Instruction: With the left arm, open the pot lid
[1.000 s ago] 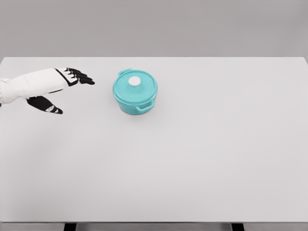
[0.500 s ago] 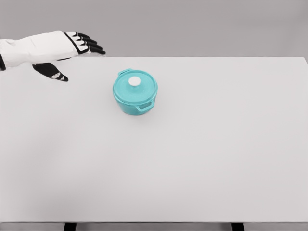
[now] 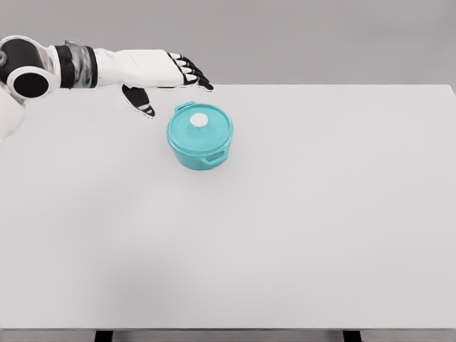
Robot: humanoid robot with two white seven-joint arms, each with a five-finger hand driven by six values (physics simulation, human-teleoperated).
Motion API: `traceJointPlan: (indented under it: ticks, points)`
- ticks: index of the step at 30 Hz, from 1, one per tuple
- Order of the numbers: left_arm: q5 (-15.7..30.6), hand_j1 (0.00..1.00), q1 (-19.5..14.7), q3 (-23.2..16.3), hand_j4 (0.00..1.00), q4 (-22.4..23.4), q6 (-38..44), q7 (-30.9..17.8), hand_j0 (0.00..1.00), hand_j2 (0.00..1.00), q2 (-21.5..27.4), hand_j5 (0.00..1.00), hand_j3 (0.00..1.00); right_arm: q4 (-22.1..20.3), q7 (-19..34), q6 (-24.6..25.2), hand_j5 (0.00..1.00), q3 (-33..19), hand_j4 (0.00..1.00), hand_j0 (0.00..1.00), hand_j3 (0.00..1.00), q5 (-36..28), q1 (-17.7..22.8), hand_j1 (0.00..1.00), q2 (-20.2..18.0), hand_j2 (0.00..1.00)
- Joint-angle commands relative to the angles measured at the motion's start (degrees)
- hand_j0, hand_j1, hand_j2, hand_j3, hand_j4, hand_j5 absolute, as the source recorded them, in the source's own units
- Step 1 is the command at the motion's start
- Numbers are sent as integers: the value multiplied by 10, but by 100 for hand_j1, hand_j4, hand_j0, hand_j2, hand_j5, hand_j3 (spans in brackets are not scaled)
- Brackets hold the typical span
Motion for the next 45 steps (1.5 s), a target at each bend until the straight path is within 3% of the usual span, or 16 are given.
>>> traceJointPlan:
  ticks: [1,6,9,15,26,30,35,38,45]
  points:
    - [3,100,0,-13,100,1,1,0,100,100,-23,100,100,0,0,0,100,0,100,100,100,0,0,100,0,100]
    - [3,100,-13,-43,100,19,1,0,100,100,-36,100,100,0,0,0,100,0,100,100,100,0,-1,100,0,100]
    - [2,92,-13,-43,92,20,1,0,92,92,-42,92,92,0,0,0,100,0,100,100,100,0,0,100,0,100]
    - [1,86,-13,-52,86,34,1,0,86,86,-48,86,86,0,0,0,100,0,100,100,100,0,0,100,0,100]
    - [0,86,-9,-68,86,51,1,0,86,86,-54,86,86,0,0,0,100,0,100,100,100,0,-1,100,0,100]
    - [-11,86,-9,-74,86,93,1,0,86,86,-75,86,86,0,0,0,100,0,100,100,100,0,-1,100,0,100]
    - [-12,86,-11,-74,86,93,1,0,86,86,-75,86,86,0,0,0,100,0,100,100,100,0,0,100,0,100]
    - [-13,77,-11,-74,77,93,1,0,77,77,-76,77,77,0,0,0,100,0,100,100,100,0,0,100,0,100]
    - [-12,76,-11,-75,76,93,1,0,76,76,-76,76,76,0,0,0,100,0,100,100,100,0,-1,100,0,100]
